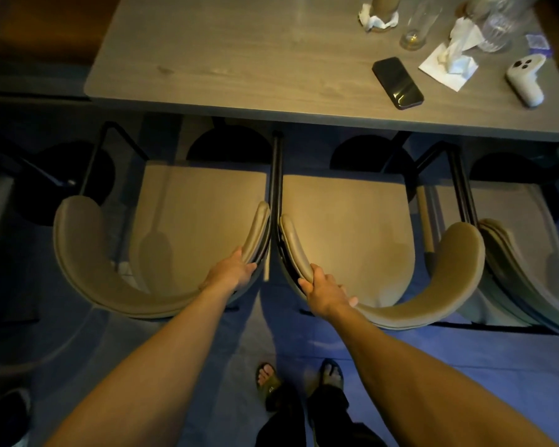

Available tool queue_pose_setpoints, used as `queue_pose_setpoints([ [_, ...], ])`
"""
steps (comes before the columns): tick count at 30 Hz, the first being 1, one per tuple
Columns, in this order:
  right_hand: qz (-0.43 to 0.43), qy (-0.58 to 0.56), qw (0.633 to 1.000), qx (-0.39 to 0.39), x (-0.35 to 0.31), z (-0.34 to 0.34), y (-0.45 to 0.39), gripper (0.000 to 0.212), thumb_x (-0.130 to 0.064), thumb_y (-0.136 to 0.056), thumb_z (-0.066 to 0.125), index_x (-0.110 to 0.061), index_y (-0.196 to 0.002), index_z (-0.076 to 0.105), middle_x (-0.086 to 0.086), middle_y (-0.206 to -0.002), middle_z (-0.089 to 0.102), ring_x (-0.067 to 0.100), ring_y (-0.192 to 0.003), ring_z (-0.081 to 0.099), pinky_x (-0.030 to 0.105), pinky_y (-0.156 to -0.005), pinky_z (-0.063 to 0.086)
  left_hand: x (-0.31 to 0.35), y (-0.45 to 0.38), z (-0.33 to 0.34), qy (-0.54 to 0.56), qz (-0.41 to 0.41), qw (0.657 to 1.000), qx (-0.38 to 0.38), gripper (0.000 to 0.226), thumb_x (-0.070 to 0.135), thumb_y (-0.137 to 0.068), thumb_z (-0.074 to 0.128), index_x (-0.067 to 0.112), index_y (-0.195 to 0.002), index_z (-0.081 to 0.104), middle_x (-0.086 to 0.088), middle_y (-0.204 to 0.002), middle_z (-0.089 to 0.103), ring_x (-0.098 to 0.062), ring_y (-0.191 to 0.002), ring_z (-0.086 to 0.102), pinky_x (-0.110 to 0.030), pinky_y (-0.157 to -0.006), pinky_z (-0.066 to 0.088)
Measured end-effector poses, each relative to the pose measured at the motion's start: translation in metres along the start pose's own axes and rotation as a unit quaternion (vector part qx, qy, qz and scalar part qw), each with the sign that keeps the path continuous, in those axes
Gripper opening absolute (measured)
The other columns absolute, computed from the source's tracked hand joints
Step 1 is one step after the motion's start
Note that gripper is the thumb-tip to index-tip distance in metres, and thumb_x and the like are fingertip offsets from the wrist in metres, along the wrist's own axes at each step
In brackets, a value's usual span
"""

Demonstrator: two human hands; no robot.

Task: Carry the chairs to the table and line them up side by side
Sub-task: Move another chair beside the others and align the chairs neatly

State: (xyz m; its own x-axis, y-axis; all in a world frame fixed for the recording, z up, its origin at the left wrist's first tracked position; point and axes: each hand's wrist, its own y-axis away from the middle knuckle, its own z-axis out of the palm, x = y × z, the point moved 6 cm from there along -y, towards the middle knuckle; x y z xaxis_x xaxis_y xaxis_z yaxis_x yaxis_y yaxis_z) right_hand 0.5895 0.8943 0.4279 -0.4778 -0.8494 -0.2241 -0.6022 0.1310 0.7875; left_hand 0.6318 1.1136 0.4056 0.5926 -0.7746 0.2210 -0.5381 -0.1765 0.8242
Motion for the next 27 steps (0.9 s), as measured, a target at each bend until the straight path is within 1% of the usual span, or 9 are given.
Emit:
queue_pose_setpoints([
  [2, -0.004, -0.002, 1.0, 0.002, 0.001, 0.0, -0.001, 0.053, -0.055, -0.102, 0.025, -0.04, -0.152, 0.017, 0.003, -0.15, 0.038, 0.034, -0.132, 0.036, 0.056, -0.104, 0.024, -0.001, -0.002, -0.001, -0.035, 0.002, 0.999, 0.019, 0.069, 0.06, -0.093, 0.038, 0.038, -0.154, 0.015, -0.012, -0.149, 0.045, -0.039, -0.131, 0.046, -0.053, -0.108, 0.038],
  [7, -0.003, -0.017, 1.0, -0.013, 0.001, -0.001, 0.0, 0.055, -0.052, -0.103, 0.026, -0.039, -0.154, 0.013, 0.001, -0.154, 0.034, 0.033, -0.136, 0.031, 0.058, -0.108, 0.02, 0.003, 0.0, -0.001, -0.074, 0.001, 0.997, 0.031, 0.063, 0.055, -0.097, 0.038, 0.035, -0.154, 0.021, -0.011, -0.146, 0.048, -0.036, -0.128, 0.049, -0.042, -0.102, 0.043],
  [11, -0.002, -0.015, 1.0, -0.016, 0.001, 0.0, -0.001, 0.055, -0.052, -0.103, 0.026, -0.039, -0.155, 0.012, 0.001, -0.154, 0.033, 0.034, -0.137, 0.029, 0.059, -0.11, 0.02, 0.004, 0.005, 0.005, -0.091, 0.001, 0.995, 0.039, 0.06, 0.054, -0.098, 0.037, 0.032, -0.152, 0.025, -0.012, -0.139, 0.053, -0.035, -0.122, 0.053, -0.039, -0.09, 0.044],
  [13, -0.002, -0.016, 1.0, -0.02, 0.0, 0.0, 0.0, 0.055, -0.052, -0.103, 0.025, -0.039, -0.155, 0.011, 0.001, -0.155, 0.031, 0.034, -0.139, 0.027, 0.06, -0.11, 0.019, 0.006, 0.003, 0.005, -0.095, 0.004, 0.995, 0.017, 0.06, 0.05, -0.098, 0.04, 0.029, -0.152, 0.026, -0.012, -0.141, 0.052, -0.034, -0.124, 0.052, -0.039, -0.096, 0.046],
  [16, 0.001, -0.024, 0.999, -0.033, 0.001, 0.0, 0.001, 0.056, -0.053, -0.103, 0.025, -0.04, -0.156, 0.01, 0.0, -0.157, 0.028, 0.033, -0.141, 0.024, 0.061, -0.111, 0.016, 0.011, 0.0, 0.003, -0.101, 0.008, 0.995, -0.015, 0.066, 0.043, -0.098, 0.045, 0.022, -0.155, 0.021, -0.013, -0.15, 0.043, -0.035, -0.132, 0.046, -0.042, -0.108, 0.04],
  [19, -0.005, -0.029, 0.999, -0.036, 0.001, -0.002, 0.0, 0.06, -0.056, -0.102, 0.025, -0.04, -0.157, 0.008, 0.0, -0.158, 0.027, 0.034, -0.142, 0.023, 0.062, -0.112, 0.015, 0.012, -0.002, 0.002, -0.099, -0.001, 0.995, -0.021, 0.068, 0.036, -0.096, 0.05, 0.02, -0.155, 0.02, -0.013, -0.149, 0.044, -0.035, -0.131, 0.047, -0.038, -0.108, 0.04],
  [22, -0.014, -0.031, 0.999, -0.034, 0.002, -0.002, 0.003, 0.071, -0.065, -0.097, 0.031, -0.04, -0.157, 0.006, -0.002, -0.159, 0.026, 0.034, -0.144, 0.022, 0.063, -0.112, 0.01, 0.012, -0.009, 0.007, -0.072, -0.01, 0.997, -0.038, 0.071, 0.028, -0.093, 0.054, 0.019, -0.155, 0.02, -0.014, -0.147, 0.045, -0.035, -0.13, 0.048, -0.04, -0.109, 0.04],
  [24, -0.014, -0.033, 0.999, -0.029, 0.003, -0.002, 0.002, 0.067, -0.06, -0.099, 0.034, -0.043, -0.157, 0.004, -0.001, -0.157, 0.03, 0.036, -0.143, 0.023, 0.063, -0.111, 0.011, 0.011, -0.011, 0.009, -0.062, -0.012, 0.998, -0.029, 0.071, 0.026, -0.093, 0.053, 0.021, -0.155, 0.02, -0.014, -0.147, 0.046, -0.035, -0.13, 0.048, -0.041, -0.108, 0.04],
  [27, -0.01, -0.047, 0.999, -0.017, 0.003, -0.001, 0.001, 0.056, -0.052, -0.102, 0.032, -0.048, -0.154, 0.01, 0.0, -0.149, 0.038, 0.035, -0.137, 0.03, 0.061, -0.109, 0.015, 0.011, -0.008, 0.01, -0.064, -0.011, 0.998, 0.013, 0.067, 0.025, -0.093, 0.051, 0.025, -0.154, 0.022, -0.014, -0.144, 0.049, -0.037, -0.126, 0.051, -0.042, -0.104, 0.044],
])
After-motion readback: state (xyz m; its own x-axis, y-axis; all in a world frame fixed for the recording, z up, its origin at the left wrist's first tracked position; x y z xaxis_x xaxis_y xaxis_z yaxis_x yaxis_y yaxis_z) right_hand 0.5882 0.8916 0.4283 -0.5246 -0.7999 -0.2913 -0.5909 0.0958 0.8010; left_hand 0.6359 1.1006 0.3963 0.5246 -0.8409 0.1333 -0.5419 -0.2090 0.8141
